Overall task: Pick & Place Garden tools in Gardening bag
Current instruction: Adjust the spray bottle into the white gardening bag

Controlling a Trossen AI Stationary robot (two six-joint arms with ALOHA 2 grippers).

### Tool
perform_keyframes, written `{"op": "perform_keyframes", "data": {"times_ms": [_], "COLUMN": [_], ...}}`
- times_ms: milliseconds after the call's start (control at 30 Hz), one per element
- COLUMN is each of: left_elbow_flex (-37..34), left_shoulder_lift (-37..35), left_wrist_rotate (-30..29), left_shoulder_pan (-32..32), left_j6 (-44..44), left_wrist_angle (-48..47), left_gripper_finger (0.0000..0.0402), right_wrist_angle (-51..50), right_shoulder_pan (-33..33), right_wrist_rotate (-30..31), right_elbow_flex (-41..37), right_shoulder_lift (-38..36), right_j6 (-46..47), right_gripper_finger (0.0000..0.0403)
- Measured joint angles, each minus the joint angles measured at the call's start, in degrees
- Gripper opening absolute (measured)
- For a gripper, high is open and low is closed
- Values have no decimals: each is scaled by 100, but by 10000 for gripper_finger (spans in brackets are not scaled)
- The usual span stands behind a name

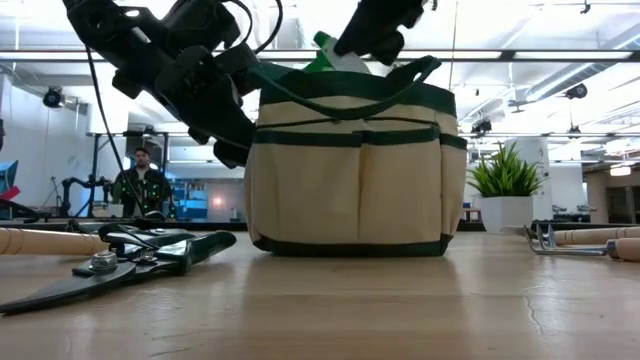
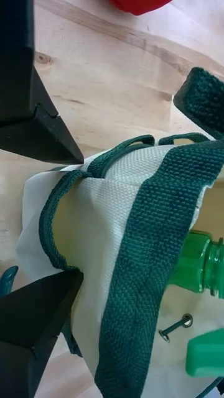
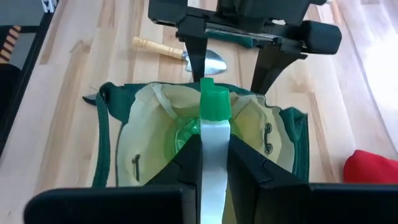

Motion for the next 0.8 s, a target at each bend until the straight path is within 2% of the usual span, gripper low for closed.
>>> {"op": "perform_keyframes", "data": {"times_ms": [800], "left_elbow_flex": [-2], "left_shoulder_lift": [2], "left_wrist_rotate": [-31], "left_shoulder_pan": [0], "left_j6": [25], "left_wrist_angle": [12], "left_gripper_finger": [290], "right_wrist_angle": [-1440], "right_shoulder_pan": [-13], "right_wrist_rotate": [-267], "right_elbow_flex": [2146], "right_shoulder_lift": [1700], "right_j6": [-328], "right_gripper_finger": [36]}}
